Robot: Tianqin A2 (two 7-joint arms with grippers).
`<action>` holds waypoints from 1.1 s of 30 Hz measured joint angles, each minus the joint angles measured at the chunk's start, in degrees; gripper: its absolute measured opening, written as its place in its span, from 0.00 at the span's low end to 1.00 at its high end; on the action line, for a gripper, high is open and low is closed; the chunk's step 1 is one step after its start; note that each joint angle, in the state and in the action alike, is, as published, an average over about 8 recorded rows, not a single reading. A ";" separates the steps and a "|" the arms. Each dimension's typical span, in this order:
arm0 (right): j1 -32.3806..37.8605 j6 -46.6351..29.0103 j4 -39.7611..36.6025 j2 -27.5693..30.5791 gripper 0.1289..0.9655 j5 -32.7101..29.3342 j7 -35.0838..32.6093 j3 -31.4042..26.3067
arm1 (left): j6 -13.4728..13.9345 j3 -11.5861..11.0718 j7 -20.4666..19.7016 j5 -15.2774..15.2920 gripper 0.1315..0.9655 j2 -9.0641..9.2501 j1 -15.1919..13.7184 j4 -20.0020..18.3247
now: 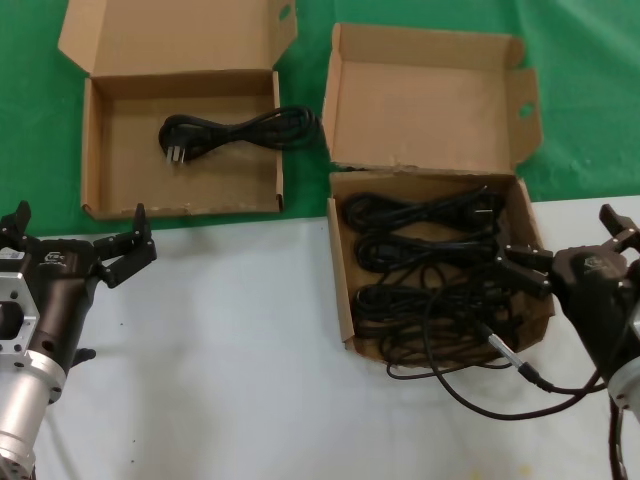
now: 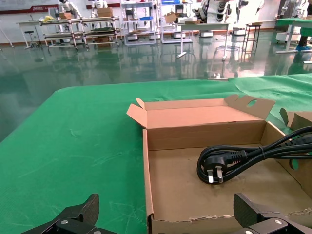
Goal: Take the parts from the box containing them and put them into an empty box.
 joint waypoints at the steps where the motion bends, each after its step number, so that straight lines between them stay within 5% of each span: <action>1: 0.00 0.00 0.00 0.00 1.00 0.00 0.00 0.00 | 0.00 0.00 0.00 0.00 1.00 0.00 0.00 0.00; 33: 0.00 0.00 0.00 0.00 1.00 0.00 0.00 0.00 | 0.00 0.00 0.00 0.00 1.00 0.00 0.00 0.00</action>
